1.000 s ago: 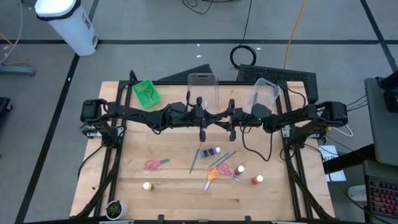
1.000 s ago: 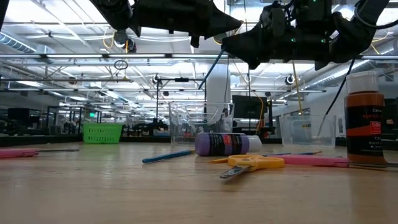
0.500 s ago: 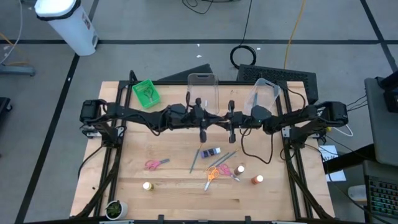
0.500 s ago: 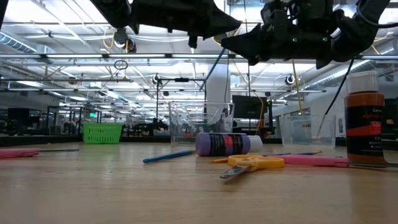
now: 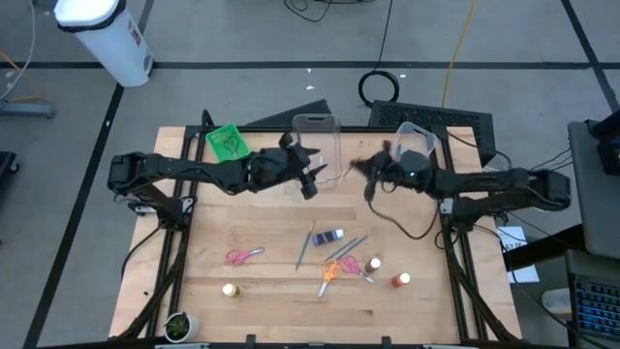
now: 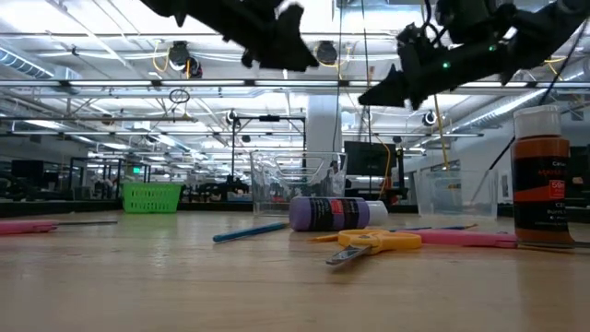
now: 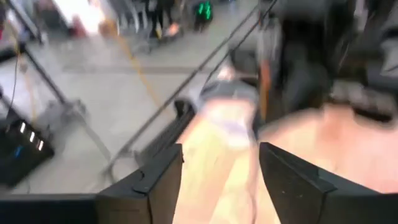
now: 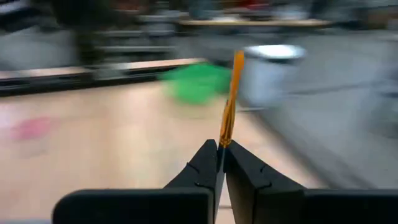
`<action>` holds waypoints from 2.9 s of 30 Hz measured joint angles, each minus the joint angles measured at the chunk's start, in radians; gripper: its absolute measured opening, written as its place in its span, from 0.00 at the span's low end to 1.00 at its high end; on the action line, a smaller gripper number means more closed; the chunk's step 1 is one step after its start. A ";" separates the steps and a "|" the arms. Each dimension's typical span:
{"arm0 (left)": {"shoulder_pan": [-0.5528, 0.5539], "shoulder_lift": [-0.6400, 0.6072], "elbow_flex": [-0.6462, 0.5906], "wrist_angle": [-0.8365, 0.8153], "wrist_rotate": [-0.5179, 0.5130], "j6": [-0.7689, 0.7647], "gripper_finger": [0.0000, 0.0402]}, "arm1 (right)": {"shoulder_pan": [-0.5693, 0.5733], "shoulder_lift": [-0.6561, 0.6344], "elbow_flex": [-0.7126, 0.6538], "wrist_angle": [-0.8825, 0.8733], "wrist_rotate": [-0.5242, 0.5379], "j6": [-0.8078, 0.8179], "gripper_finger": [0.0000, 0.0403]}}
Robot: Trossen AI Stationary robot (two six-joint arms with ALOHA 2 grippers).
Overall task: Pick & Place Paint Supplies
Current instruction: Put the blue paint brush into the white bin
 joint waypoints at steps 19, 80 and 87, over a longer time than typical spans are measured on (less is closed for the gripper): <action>0.027 0.080 0.000 -0.164 0.001 -0.056 0.55 | -0.251 -0.281 0.001 -0.789 0.356 0.401 0.01; -0.240 0.312 -0.002 -0.347 0.026 -0.673 0.54 | 0.621 -0.339 0.045 -0.181 0.165 -0.045 0.48; -0.202 0.416 0.002 -0.330 0.012 -0.781 0.54 | 0.688 -0.326 0.045 -0.163 0.236 -0.087 0.48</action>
